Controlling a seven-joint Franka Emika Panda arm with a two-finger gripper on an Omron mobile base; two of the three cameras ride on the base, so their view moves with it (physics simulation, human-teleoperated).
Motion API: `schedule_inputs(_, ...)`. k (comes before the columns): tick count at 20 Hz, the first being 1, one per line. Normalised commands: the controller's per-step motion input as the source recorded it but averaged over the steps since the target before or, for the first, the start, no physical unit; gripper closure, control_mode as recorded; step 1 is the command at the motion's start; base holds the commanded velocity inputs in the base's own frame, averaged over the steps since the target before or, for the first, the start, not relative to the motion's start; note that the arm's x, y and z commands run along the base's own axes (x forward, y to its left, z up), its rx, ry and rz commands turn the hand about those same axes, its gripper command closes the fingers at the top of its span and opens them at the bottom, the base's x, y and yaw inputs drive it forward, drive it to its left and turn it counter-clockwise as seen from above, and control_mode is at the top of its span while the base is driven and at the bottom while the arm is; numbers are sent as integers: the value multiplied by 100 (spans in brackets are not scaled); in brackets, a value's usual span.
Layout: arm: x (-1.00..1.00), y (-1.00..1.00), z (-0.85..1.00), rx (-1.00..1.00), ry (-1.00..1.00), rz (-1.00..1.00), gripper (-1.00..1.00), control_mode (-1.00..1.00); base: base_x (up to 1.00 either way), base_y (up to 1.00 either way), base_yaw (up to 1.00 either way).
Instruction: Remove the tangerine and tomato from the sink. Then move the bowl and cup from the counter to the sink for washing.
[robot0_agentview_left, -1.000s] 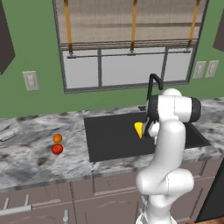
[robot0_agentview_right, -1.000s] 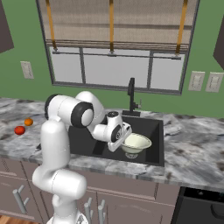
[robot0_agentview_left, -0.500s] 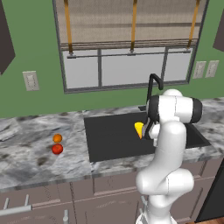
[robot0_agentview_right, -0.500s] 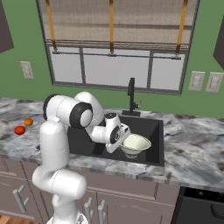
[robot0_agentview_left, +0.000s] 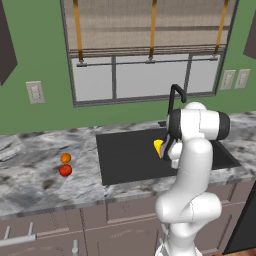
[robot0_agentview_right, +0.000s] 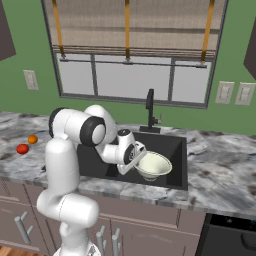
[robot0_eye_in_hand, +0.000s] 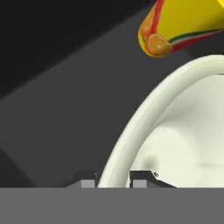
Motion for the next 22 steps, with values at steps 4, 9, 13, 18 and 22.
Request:
schedule_inputs(4, 0, 11, -12, 5, 0, -4, 100, -100, 0, 0, 0)
schedule_inputs(9, 1, 6, -15, 4, 0, -3, 100, -100, 0, 0, 0)
schedule_inputs(13, 0, 9, -16, 4, 0, -3, 100, -100, 0, 0, 0)
schedule_inputs(18, 0, 8, -17, 4, 0, -2, 100, -100, 0, 0, 0)
schedule_inputs(22, 0, 9, -19, 2, 0, -2, -100, -100, 0, 0, 0)
